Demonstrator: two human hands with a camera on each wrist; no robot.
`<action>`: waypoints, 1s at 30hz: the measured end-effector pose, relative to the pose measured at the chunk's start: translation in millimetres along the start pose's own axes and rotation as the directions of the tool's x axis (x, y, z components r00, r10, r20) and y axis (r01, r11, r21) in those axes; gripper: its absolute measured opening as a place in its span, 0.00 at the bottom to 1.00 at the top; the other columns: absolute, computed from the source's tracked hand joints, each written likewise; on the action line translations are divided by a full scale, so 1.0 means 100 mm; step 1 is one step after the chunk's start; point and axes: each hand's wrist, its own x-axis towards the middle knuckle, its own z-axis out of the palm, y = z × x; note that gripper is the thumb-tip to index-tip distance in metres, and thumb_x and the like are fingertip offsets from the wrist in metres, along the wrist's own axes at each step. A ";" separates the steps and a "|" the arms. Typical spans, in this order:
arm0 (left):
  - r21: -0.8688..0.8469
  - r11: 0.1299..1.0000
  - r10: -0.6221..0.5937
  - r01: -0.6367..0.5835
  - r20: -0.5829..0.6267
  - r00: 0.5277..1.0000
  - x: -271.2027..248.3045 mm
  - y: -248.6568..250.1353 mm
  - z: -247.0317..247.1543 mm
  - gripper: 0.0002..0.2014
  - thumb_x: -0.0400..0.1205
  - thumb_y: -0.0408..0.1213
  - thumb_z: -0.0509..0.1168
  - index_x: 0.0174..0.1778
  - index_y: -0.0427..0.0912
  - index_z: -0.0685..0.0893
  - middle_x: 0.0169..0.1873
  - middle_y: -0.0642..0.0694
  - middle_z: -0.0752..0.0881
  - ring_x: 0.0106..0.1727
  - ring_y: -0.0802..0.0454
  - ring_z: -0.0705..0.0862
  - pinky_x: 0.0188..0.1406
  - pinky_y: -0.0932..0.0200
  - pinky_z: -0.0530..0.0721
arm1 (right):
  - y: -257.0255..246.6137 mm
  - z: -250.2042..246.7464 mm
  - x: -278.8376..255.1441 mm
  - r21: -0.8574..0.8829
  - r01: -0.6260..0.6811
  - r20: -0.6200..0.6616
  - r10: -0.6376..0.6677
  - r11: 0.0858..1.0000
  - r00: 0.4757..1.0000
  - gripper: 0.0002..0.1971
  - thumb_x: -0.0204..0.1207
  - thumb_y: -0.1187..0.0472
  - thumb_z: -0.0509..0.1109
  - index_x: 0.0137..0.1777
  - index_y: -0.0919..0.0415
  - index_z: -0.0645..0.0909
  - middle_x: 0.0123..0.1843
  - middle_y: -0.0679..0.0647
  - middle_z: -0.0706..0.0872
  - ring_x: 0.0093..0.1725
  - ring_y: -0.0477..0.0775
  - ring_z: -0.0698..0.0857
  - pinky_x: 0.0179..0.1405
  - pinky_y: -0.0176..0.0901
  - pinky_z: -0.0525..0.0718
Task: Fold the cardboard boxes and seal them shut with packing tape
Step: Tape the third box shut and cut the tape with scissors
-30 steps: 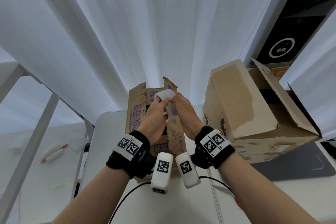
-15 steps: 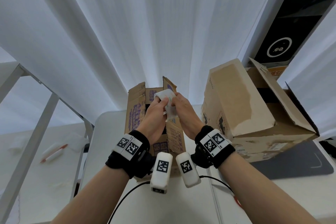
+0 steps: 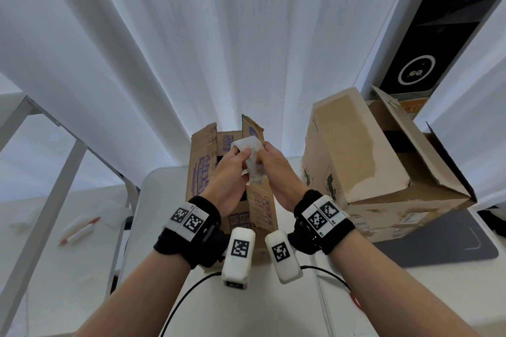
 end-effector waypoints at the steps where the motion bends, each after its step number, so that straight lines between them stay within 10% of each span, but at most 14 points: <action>1: 0.005 1.000 -0.005 0.005 0.004 1.000 0.01 0.01 -0.02 0.17 0.91 0.37 0.55 0.73 0.38 0.79 0.62 0.37 0.87 0.56 0.49 0.88 0.56 0.53 0.88 | 0.00 -0.01 -0.01 0.005 -0.005 0.014 0.005 1.000 1.000 0.15 0.85 0.64 0.56 0.68 0.60 0.78 0.64 0.65 0.84 0.55 0.53 0.84 0.58 0.54 0.86; 9: 0.171 0.985 0.057 -0.037 -0.114 0.992 0.13 0.21 -0.20 0.20 0.85 0.45 0.67 0.67 0.37 0.74 0.61 0.34 0.85 0.53 0.41 0.89 0.46 0.46 0.91 | -0.09 -0.20 -0.09 0.012 0.082 0.203 -0.083 0.997 0.976 0.25 0.83 0.74 0.65 0.78 0.58 0.71 0.64 0.61 0.89 0.60 0.52 0.89 0.54 0.38 0.87; 13: 0.738 0.570 0.502 -0.361 0.034 0.864 0.14 0.28 -0.18 0.14 0.84 0.48 0.67 0.65 0.54 0.84 0.59 0.54 0.78 0.57 0.60 0.83 0.54 0.63 0.83 | -0.09 -0.22 -0.09 -0.019 0.115 0.193 -0.109 0.993 0.975 0.24 0.83 0.73 0.66 0.78 0.60 0.71 0.62 0.63 0.90 0.61 0.57 0.89 0.61 0.47 0.87; 16: 0.840 0.259 0.502 -0.477 0.305 0.810 0.16 0.34 -0.22 0.12 0.80 0.45 0.73 0.60 0.54 0.91 0.54 0.58 0.80 0.57 0.64 0.77 0.56 0.73 0.73 | -0.08 -0.25 -0.10 -0.045 0.118 0.199 -0.107 0.992 0.974 0.23 0.83 0.72 0.67 0.78 0.60 0.72 0.60 0.62 0.90 0.61 0.58 0.89 0.63 0.50 0.86; 22: 0.883 0.104 0.497 -0.458 0.352 0.793 0.22 0.44 -0.27 0.11 0.72 0.53 0.73 0.43 0.52 0.95 0.43 0.59 0.89 0.44 0.53 0.87 0.50 0.43 0.84 | -0.06 -0.27 -0.08 -0.141 0.106 0.171 -0.081 0.984 0.982 0.22 0.82 0.72 0.68 0.75 0.60 0.75 0.58 0.60 0.92 0.59 0.56 0.90 0.63 0.49 0.87; 30: 0.886 -0.045 0.430 -0.462 0.435 0.791 0.27 0.51 -0.26 0.04 0.77 0.45 0.76 0.40 0.50 0.94 0.38 0.58 0.89 0.40 0.53 0.85 0.43 0.44 0.86 | -0.06 -0.27 0.00 -0.315 0.133 0.131 -0.095 0.940 0.987 0.21 0.79 0.70 0.72 0.71 0.56 0.80 0.54 0.55 0.93 0.59 0.54 0.90 0.67 0.58 0.84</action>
